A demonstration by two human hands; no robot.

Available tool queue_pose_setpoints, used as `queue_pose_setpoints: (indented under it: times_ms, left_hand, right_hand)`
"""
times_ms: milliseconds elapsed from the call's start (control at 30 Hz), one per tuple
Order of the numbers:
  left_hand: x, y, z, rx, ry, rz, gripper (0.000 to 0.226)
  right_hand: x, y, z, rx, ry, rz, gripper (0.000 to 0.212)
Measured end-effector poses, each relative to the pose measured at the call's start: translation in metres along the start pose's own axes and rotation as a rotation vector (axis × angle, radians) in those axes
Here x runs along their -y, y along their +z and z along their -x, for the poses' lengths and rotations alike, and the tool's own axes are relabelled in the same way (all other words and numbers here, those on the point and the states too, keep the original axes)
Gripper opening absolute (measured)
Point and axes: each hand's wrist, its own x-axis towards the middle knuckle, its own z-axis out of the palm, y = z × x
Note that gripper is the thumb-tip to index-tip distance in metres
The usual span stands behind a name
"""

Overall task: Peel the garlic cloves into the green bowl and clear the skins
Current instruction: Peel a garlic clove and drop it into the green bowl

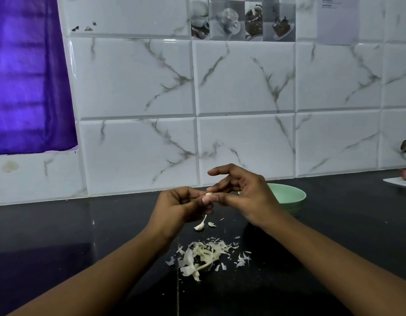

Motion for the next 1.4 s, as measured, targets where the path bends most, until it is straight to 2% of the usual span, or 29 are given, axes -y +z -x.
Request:
queue_pose_setpoints:
  times_ms: [200,333,400,467,600,700,767,1000,1200,1400]
  left_hand:
    - [-0.001,0.002,-0.001,-0.056,-0.026,0.094,0.013]
    - [-0.002,0.004,-0.001,-0.101,-0.034,0.178,0.010]
    - [-0.004,0.005,-0.001,-0.117,-0.039,0.222,0.011]
    - [-0.005,0.006,-0.001,-0.124,-0.051,0.252,0.013]
    - [-0.006,0.007,-0.001,-0.139,-0.069,0.275,0.019]
    - [-0.009,0.004,-0.002,-0.147,-0.051,0.274,0.020]
    - [-0.010,0.004,-0.002,-0.122,-0.045,0.263,0.018]
    - [-0.009,0.007,0.001,-0.029,-0.020,0.203,0.022]
    - [-0.009,0.006,0.002,-0.013,-0.003,0.177,0.020]
    - [-0.008,0.006,0.003,-0.033,0.004,0.159,0.016]
  right_hand:
    - [-0.004,0.000,0.001,-0.005,-0.237,0.208,0.051]
    - [-0.009,-0.003,0.000,-0.002,-0.481,0.585,0.052]
    - [-0.011,-0.003,-0.002,0.000,-0.543,0.764,0.053]
    - [-0.011,-0.005,-0.005,-0.013,-0.578,0.834,0.050]
    - [-0.013,-0.014,-0.006,-0.026,-0.513,0.710,0.035]
    - [-0.013,-0.018,-0.005,-0.080,-0.280,0.434,0.020]
    - [-0.011,-0.015,-0.005,-0.104,-0.214,0.315,0.023]
    - [-0.003,-0.007,-0.004,-0.086,-0.158,0.078,0.036]
    - [0.003,-0.006,-0.002,-0.033,-0.199,0.092,0.033]
    - [0.005,-0.004,0.000,-0.048,-0.234,0.122,0.042]
